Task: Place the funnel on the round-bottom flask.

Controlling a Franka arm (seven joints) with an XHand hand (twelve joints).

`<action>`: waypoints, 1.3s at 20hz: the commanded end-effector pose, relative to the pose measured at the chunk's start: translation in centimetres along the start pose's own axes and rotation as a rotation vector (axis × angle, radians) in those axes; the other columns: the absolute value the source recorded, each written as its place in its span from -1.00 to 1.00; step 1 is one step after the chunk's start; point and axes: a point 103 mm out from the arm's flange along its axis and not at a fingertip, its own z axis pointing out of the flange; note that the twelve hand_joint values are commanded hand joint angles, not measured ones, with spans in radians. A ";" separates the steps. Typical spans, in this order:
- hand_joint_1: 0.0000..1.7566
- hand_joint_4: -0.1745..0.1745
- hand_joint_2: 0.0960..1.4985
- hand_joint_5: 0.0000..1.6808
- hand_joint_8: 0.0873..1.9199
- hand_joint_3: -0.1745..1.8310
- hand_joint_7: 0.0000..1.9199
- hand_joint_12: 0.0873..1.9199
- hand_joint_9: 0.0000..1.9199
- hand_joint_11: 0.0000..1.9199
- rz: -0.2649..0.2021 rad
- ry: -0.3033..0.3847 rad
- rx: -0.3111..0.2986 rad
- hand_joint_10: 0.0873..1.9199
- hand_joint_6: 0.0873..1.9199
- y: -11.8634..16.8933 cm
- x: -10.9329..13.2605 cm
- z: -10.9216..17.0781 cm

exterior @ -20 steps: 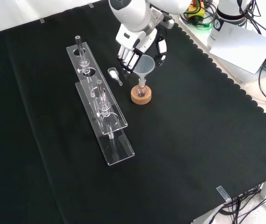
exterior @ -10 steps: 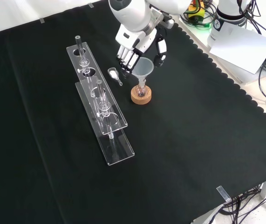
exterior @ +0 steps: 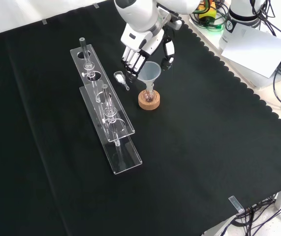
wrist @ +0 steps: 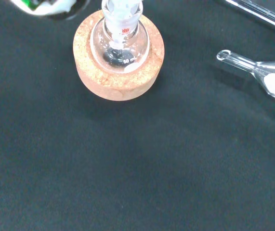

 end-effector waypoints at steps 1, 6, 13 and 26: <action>-0.13 -0.35 -0.26 -0.72 -0.43 -0.21 -1.00 0.37 -0.69 -0.65 -0.002 -0.005 0.006 -0.33 -1.00 0.1 0.5 -0.2; -0.16 -0.32 -0.26 -0.81 -0.73 -0.24 -1.00 0.40 -0.83 -0.75 -0.022 0.010 0.044 -0.30 -1.00 0.1 0.6 -0.1; -0.23 -0.28 -0.25 -0.92 -0.99 -0.31 -1.00 0.48 -0.97 -0.87 -0.014 0.028 0.034 -0.25 -1.00 -0.6 0.0 0.1; -0.26 -0.31 -0.21 -0.89 -0.72 -0.39 -0.99 0.48 -0.90 -0.84 -0.004 0.059 -0.088 -0.25 -1.00 -3.3 -3.1 -0.2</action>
